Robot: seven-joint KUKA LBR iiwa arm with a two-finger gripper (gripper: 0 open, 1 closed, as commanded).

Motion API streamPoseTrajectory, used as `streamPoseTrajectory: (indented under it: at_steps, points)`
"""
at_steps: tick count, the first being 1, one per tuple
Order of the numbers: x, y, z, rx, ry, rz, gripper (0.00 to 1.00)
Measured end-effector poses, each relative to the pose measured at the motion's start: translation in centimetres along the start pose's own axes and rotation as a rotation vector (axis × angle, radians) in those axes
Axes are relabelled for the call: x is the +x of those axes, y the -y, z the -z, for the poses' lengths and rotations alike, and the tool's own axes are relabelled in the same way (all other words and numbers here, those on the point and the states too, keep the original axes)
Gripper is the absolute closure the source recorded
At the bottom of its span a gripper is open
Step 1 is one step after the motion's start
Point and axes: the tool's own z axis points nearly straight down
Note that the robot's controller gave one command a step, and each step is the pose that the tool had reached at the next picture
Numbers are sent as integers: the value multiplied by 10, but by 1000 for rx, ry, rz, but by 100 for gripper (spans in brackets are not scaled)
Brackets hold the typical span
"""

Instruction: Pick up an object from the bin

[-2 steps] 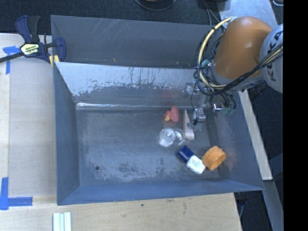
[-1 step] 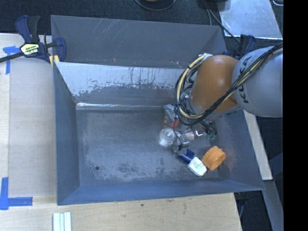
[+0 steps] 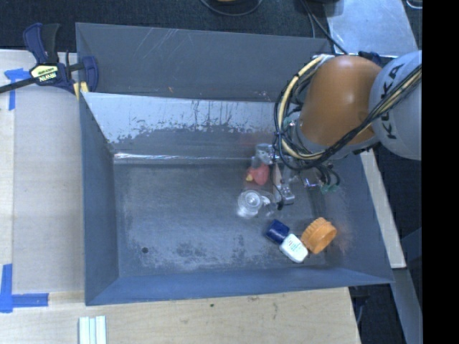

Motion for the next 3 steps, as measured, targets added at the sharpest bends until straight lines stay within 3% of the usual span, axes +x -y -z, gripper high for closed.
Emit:
streamPoseTrajectory:
  at_steps: [1, 2, 3]
  points:
    - [1, 0, -71, -4, 1, 11, 0]
    - [-5, -7, -73, 1, 6, 26, 0]
    - [0, 1, -70, -3, 5, 9, 100]
